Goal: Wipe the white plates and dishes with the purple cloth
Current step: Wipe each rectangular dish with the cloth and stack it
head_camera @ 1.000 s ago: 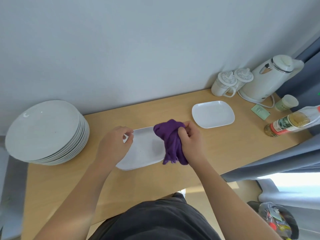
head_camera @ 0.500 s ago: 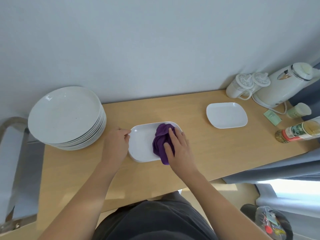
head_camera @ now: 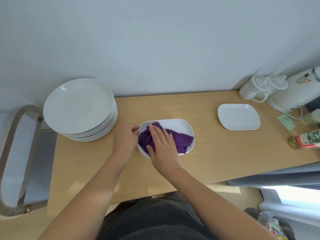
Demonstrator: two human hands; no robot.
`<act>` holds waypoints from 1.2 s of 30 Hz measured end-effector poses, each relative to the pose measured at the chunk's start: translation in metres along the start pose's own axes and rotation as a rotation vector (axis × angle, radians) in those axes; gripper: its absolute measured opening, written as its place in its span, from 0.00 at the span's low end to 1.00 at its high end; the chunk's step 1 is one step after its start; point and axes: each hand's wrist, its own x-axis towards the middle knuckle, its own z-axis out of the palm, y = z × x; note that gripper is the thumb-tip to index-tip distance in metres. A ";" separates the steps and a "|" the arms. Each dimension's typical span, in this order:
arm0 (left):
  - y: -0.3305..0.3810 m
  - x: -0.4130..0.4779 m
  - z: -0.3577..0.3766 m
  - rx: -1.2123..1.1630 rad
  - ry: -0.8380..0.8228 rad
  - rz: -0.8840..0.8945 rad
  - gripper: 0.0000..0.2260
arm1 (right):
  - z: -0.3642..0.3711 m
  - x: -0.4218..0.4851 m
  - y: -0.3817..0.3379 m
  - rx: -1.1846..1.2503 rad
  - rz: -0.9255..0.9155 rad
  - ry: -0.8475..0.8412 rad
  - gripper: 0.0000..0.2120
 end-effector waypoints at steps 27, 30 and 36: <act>-0.007 0.002 0.003 -0.025 0.015 -0.010 0.10 | 0.014 -0.016 0.008 0.024 -0.047 -0.016 0.23; -0.011 0.004 0.005 -0.039 0.013 -0.042 0.09 | 0.003 -0.032 0.029 0.074 -0.072 0.020 0.21; -0.013 0.002 0.004 -0.048 -0.010 -0.031 0.10 | -0.018 -0.025 0.070 0.022 0.177 0.158 0.19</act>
